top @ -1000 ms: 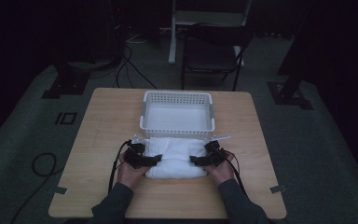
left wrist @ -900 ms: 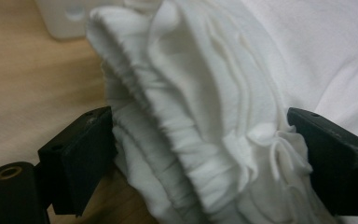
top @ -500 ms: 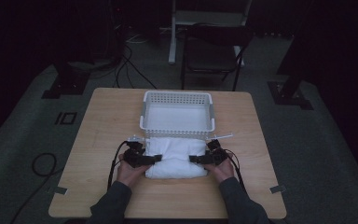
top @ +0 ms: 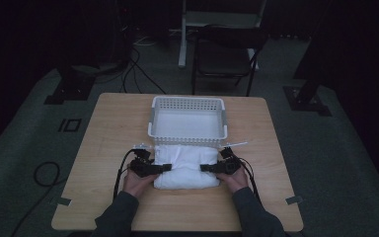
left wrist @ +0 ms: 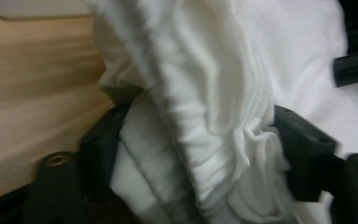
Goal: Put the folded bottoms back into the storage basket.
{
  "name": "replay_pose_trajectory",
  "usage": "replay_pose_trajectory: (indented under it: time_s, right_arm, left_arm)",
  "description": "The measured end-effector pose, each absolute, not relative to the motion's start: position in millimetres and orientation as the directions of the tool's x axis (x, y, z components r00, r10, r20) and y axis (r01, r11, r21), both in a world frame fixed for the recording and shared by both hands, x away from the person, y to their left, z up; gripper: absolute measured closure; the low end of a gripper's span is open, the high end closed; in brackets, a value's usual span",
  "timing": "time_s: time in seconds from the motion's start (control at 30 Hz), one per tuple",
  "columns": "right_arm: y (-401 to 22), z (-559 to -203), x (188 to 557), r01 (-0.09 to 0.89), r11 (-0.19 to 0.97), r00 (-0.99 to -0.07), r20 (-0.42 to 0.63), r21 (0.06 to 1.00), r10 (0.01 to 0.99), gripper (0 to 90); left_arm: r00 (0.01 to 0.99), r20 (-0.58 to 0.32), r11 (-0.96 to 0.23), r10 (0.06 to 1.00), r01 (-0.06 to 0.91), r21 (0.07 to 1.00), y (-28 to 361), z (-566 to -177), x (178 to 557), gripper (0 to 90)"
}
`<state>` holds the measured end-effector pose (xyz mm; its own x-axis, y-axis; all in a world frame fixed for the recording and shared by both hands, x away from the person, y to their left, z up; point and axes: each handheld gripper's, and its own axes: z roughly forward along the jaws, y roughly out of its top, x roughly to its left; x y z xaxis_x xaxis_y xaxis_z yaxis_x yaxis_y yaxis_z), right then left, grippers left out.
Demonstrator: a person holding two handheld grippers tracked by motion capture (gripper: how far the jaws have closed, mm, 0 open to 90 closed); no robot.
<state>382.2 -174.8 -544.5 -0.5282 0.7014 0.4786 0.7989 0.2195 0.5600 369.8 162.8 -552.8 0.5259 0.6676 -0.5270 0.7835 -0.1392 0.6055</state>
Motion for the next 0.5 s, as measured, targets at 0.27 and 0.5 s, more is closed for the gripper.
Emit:
replay_pose_trajectory:
  time_s: [0.27, 0.5]
  right_arm:
    - [-169.6, -537.2, 376.0, 0.75, 0.256, -0.578, 0.414, 0.61, 0.703, 57.4]
    - [-165.7, -530.9, 369.6, 0.71, 0.276, -0.602, 0.356, 0.648, 0.714, 62.7]
  left_arm:
    - [0.569, -0.476, -0.191, 0.671, 0.753, 0.63, 158.2, -544.7, 365.4, 51.1]
    - [0.605, -0.381, -0.261, 0.699, 0.711, 0.653, 152.8, -532.5, 359.3, 53.5]
